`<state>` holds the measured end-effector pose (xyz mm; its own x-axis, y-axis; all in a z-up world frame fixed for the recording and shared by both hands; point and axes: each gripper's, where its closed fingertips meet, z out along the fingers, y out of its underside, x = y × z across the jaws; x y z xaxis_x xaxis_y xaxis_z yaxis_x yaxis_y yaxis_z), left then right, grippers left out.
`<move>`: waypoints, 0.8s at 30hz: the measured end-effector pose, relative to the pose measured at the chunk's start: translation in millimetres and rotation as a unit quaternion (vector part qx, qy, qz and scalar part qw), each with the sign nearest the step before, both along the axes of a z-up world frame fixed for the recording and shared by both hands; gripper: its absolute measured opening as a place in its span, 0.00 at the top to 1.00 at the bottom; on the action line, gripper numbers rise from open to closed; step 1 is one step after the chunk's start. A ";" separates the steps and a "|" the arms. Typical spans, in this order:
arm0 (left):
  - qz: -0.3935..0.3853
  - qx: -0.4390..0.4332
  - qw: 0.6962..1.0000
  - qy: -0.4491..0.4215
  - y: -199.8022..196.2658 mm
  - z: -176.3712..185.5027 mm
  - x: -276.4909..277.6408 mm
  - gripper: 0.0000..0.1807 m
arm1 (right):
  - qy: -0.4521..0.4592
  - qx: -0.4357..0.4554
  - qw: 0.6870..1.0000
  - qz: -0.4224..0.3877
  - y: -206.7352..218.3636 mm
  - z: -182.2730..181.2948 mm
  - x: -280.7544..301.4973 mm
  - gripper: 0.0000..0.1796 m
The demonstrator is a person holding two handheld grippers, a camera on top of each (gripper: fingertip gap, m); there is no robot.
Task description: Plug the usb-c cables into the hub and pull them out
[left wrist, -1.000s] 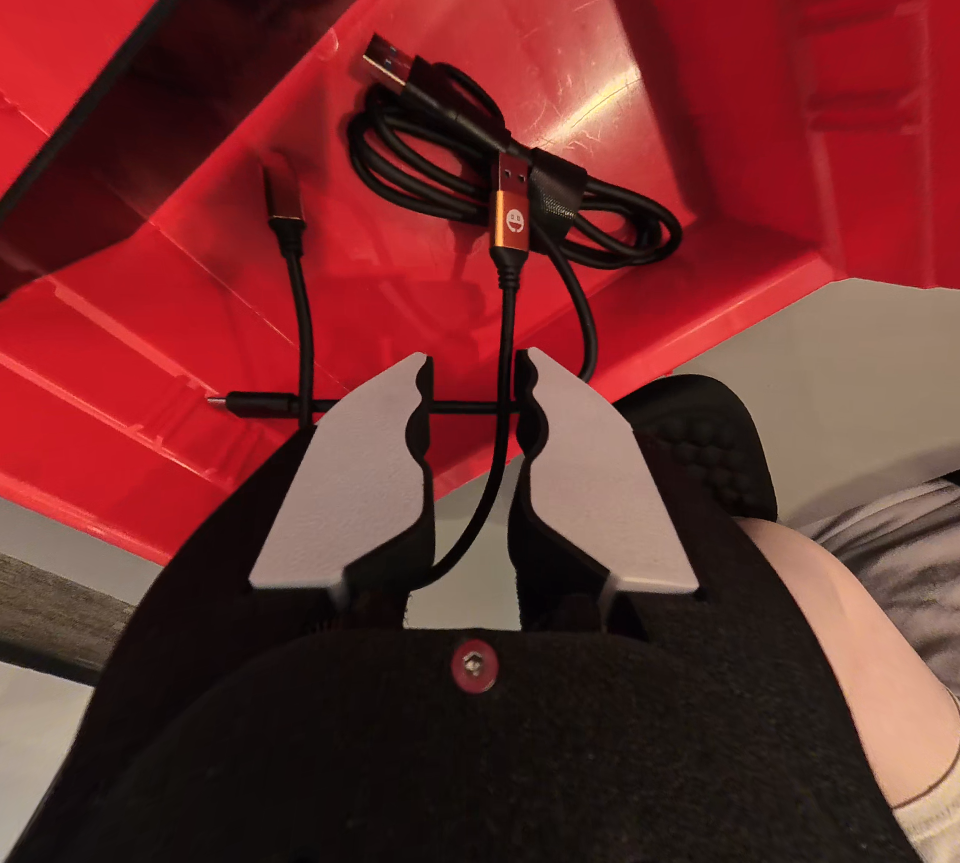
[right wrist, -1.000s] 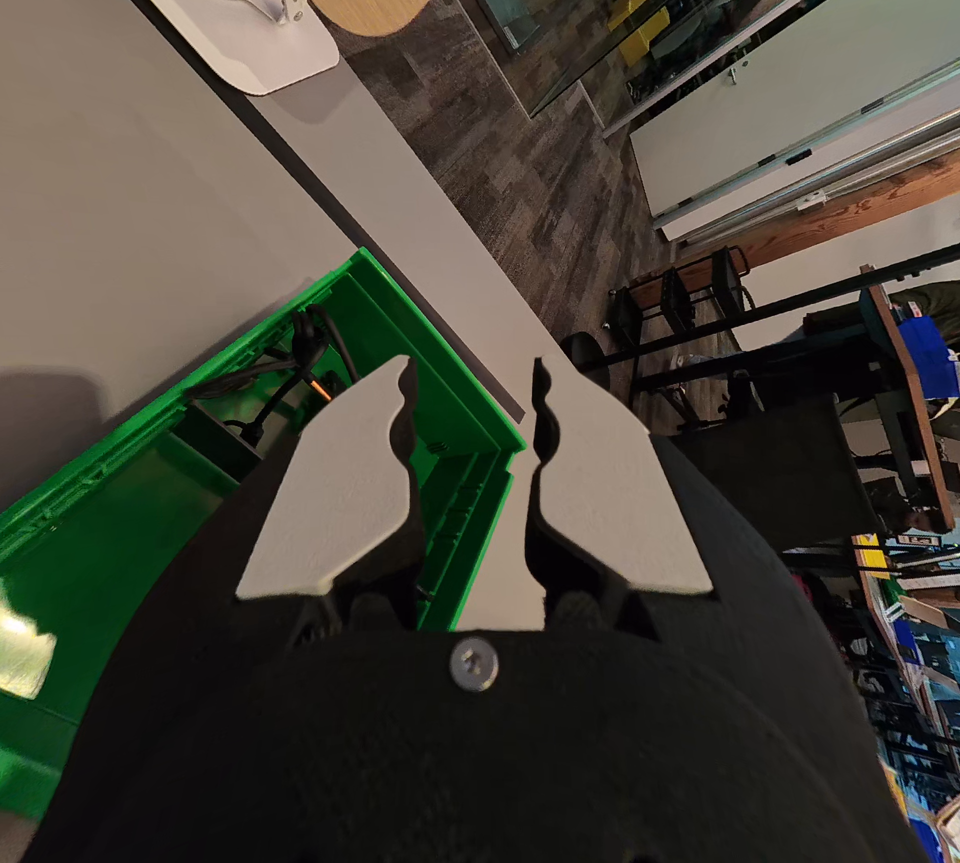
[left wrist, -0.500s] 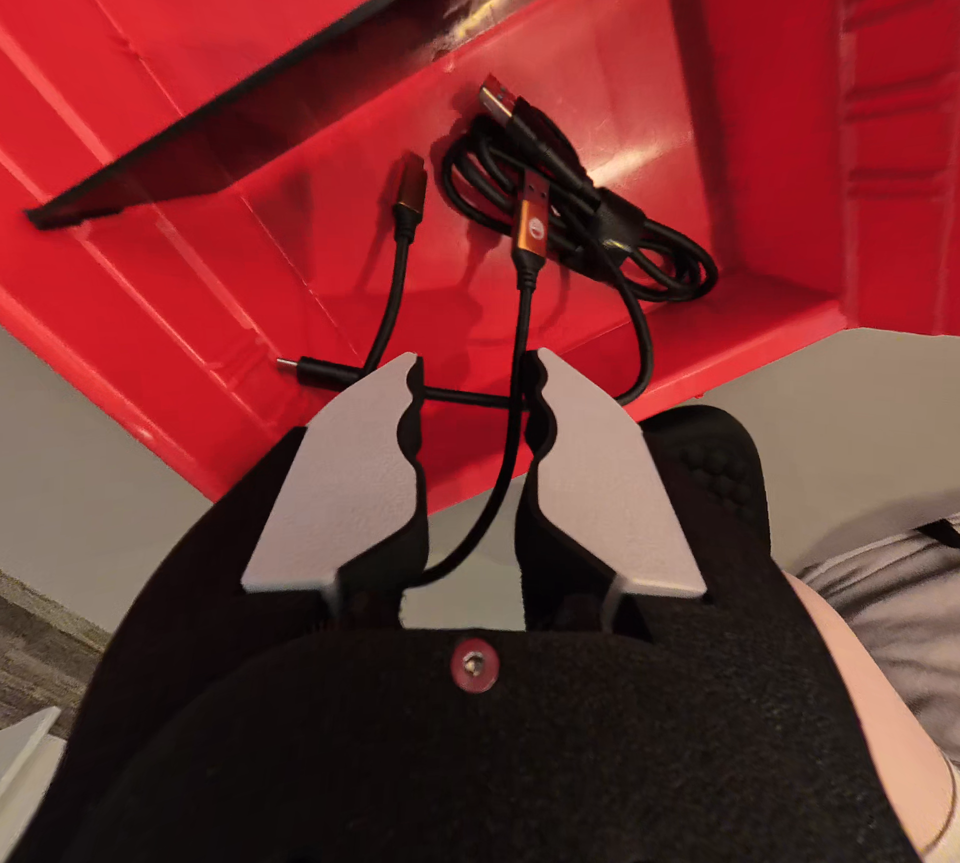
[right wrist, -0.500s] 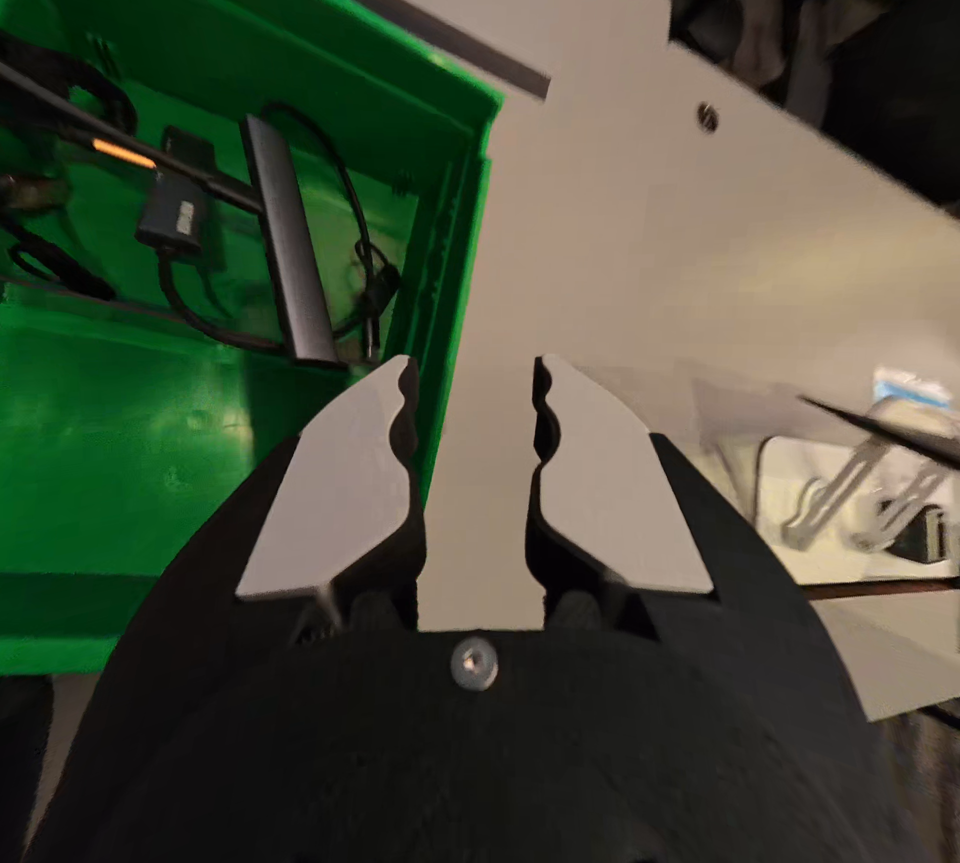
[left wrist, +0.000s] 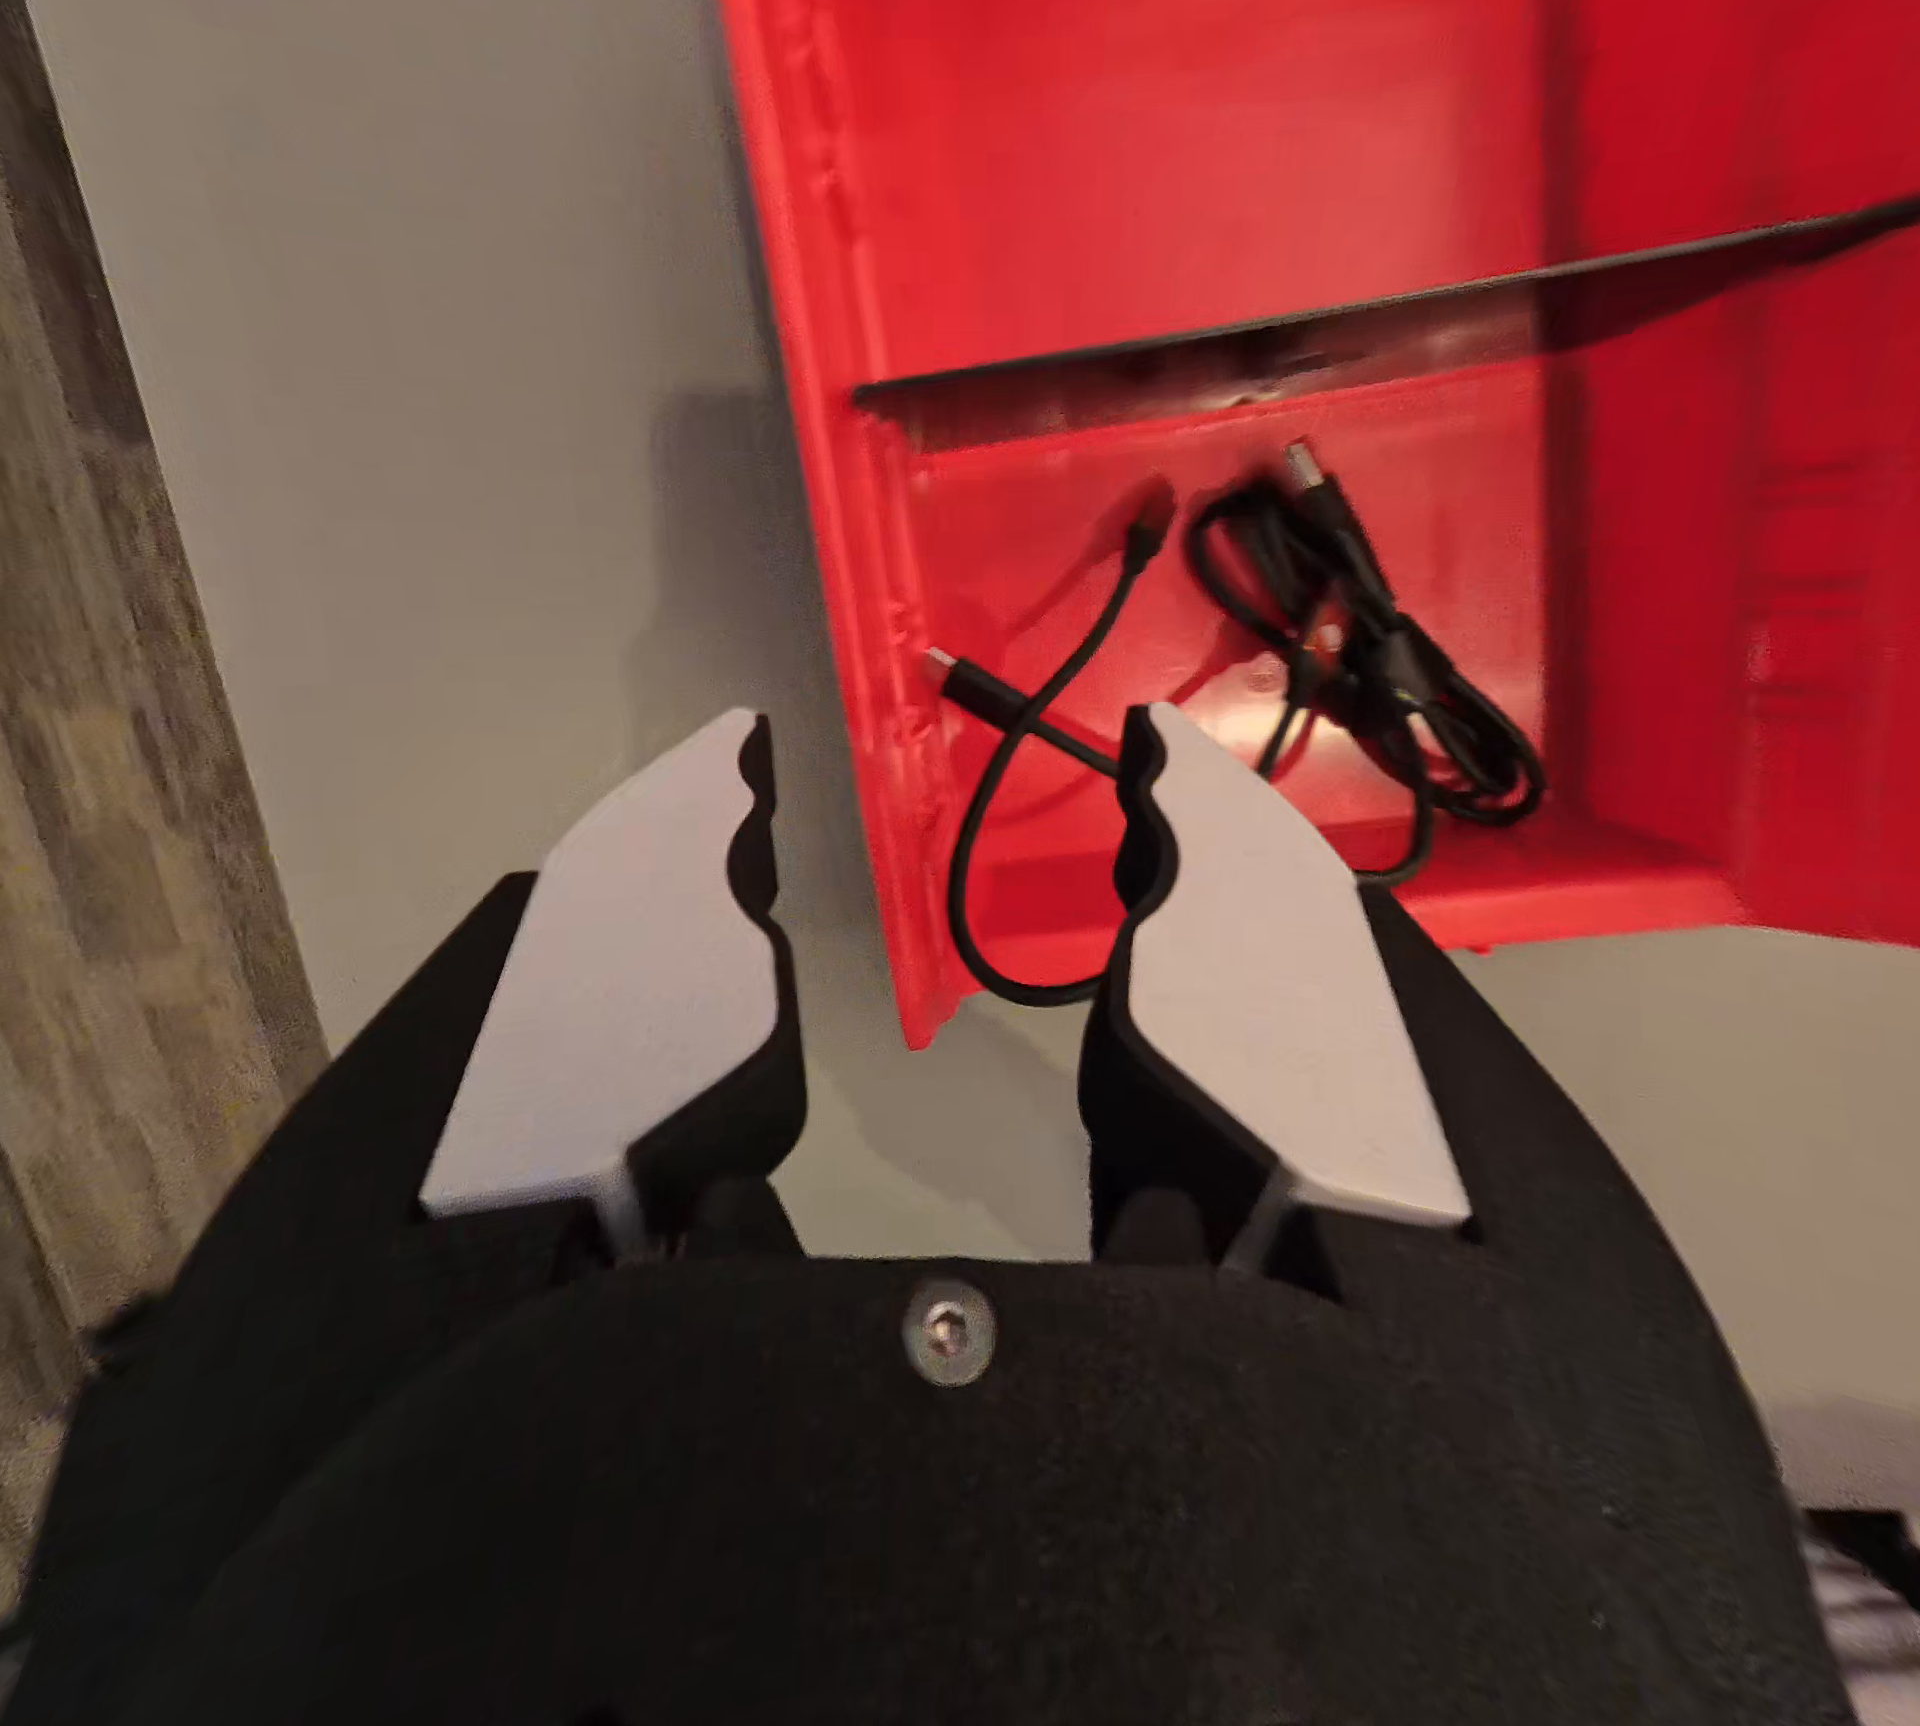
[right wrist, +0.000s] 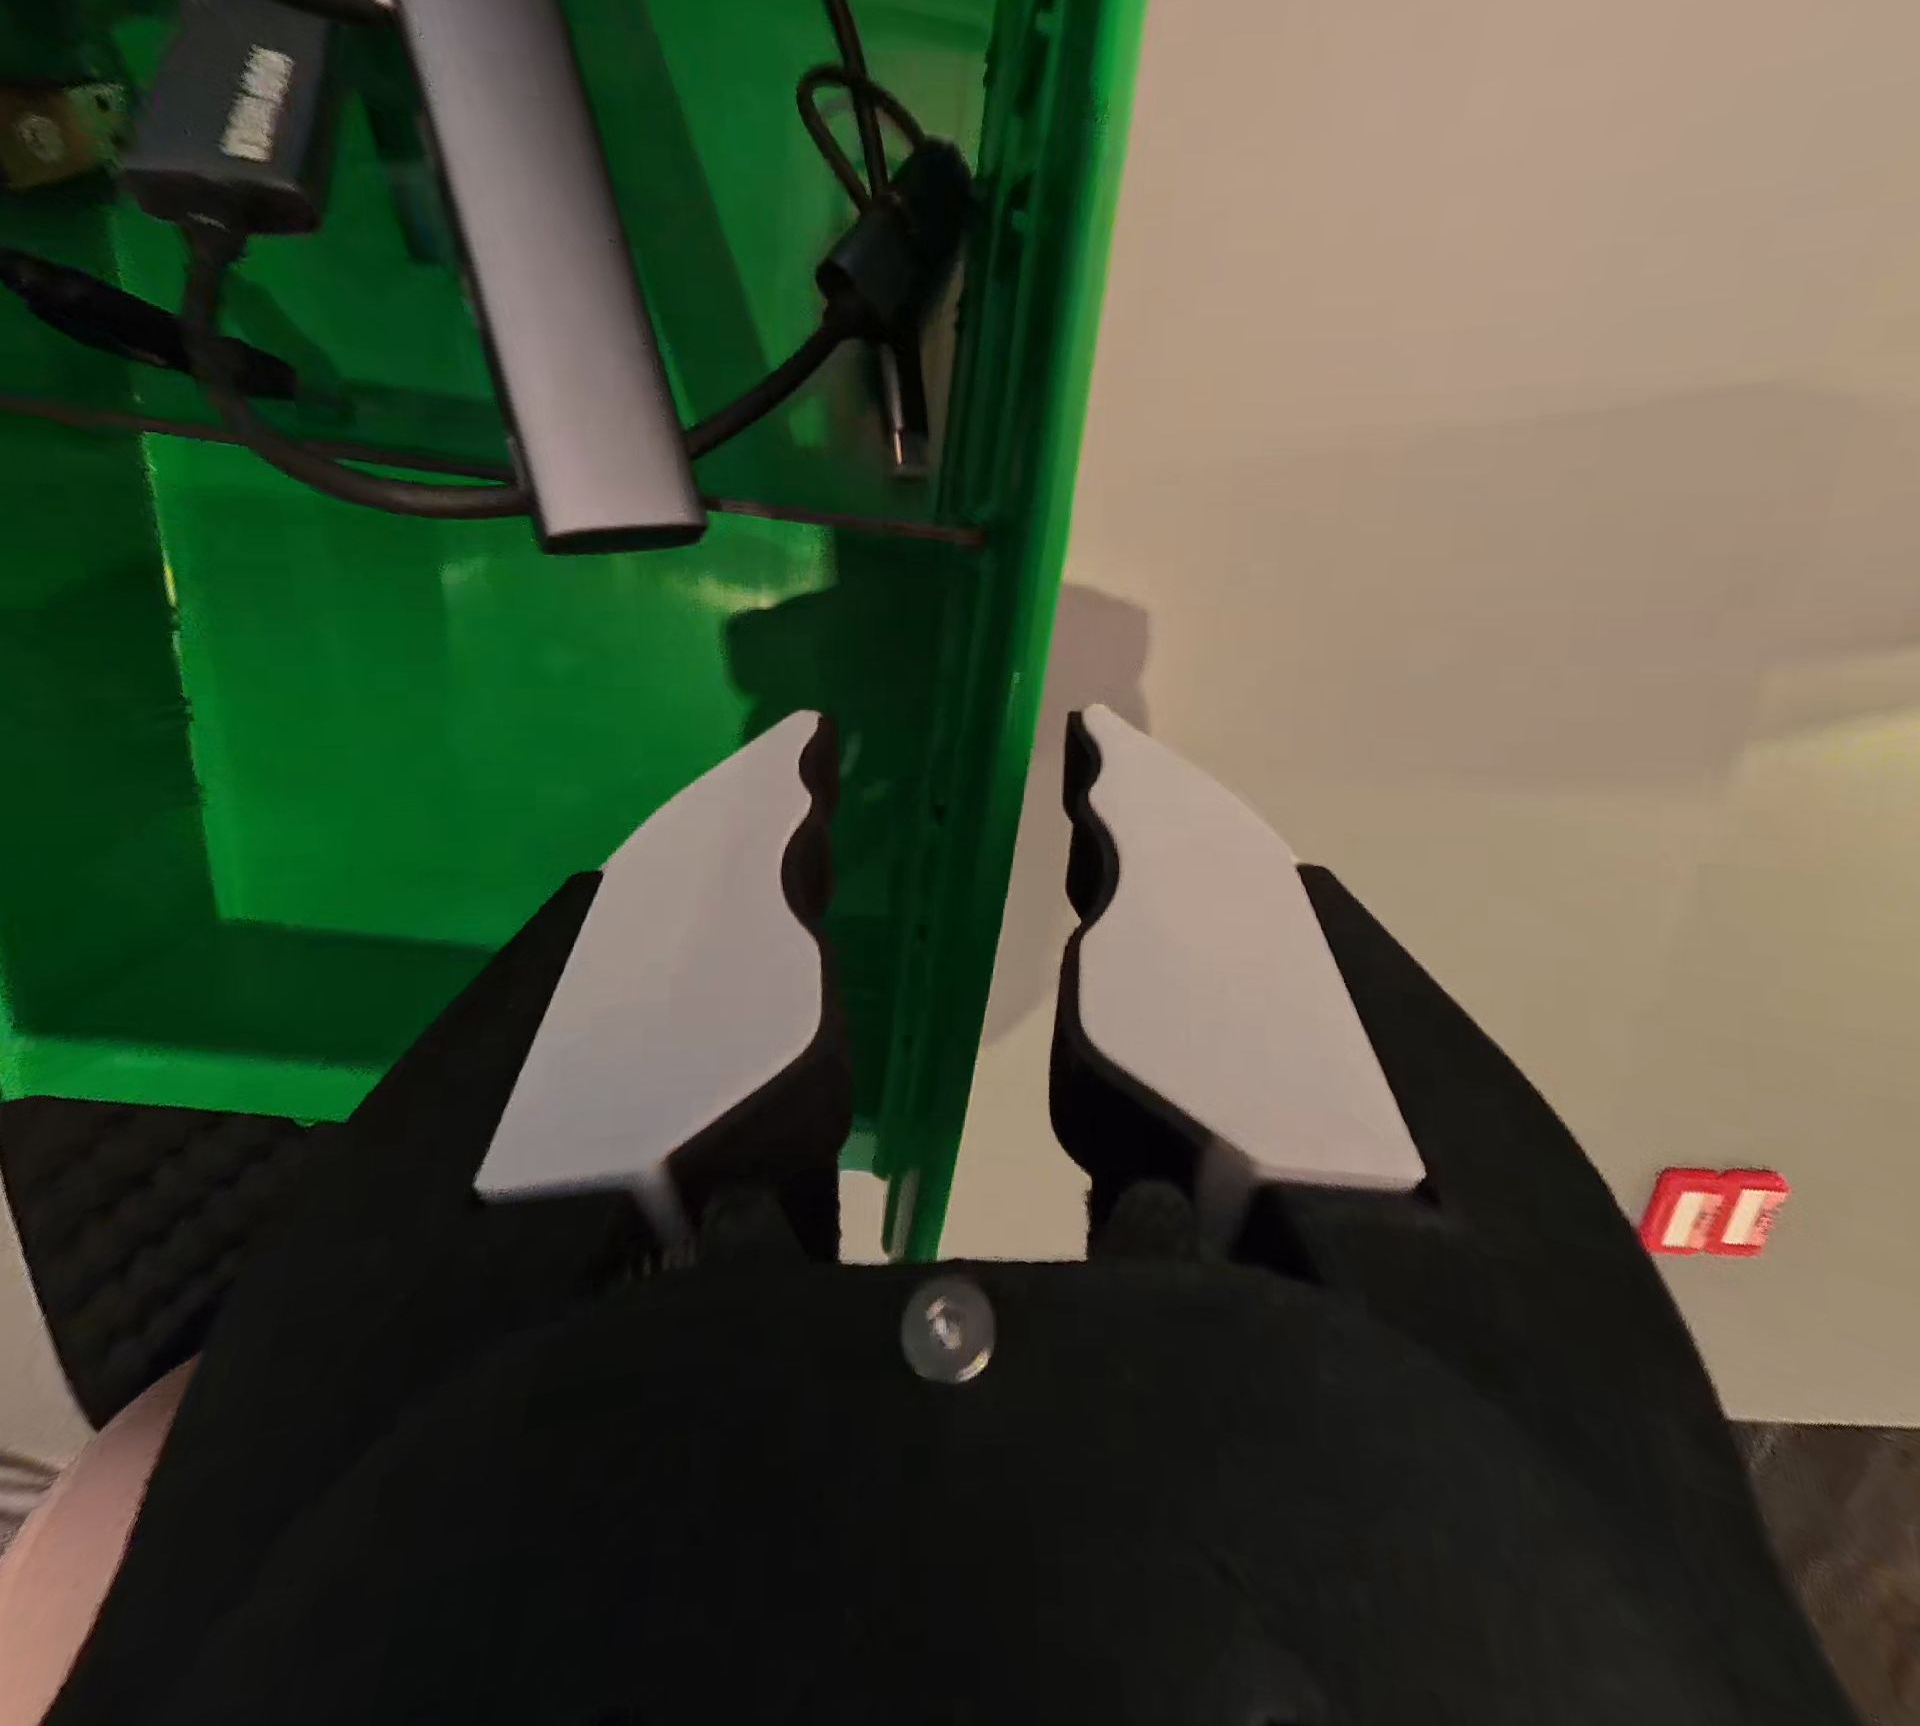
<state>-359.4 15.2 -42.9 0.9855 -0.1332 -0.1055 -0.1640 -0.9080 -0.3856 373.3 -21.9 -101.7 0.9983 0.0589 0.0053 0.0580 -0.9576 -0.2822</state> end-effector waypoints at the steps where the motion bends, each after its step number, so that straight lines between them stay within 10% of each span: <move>1: 0.020 -0.015 1.000 -0.005 -1.6 -7.9 -8.5 0.63 | 0.007 -0.013 1.000 0.000 -1.4 -5.5 -0.6 0.78; 6: 0.065 -0.075 0.993 -0.065 -3.3 -49.7 -27.3 0.70 | 0.041 -0.045 0.998 -0.035 -3.6 -15.3 -2.4 0.96; 9: 0.050 -0.095 0.986 -0.125 0.3 -61.6 -14.8 0.95 | 0.035 -0.058 0.997 -0.041 -4.2 -15.3 -4.5 0.96; 24: -0.061 -0.194 0.979 -0.024 -18.4 -69.1 25.0 0.92 | 0.041 -0.151 0.985 0.074 13.8 -12.6 -101.7 0.95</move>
<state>-334.4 -3.2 -112.0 0.9622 -0.2712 0.0226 -0.2707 -0.9623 -0.0259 271.7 -8.1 -114.3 0.9749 0.1903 -0.1156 0.1921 -0.9814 0.0050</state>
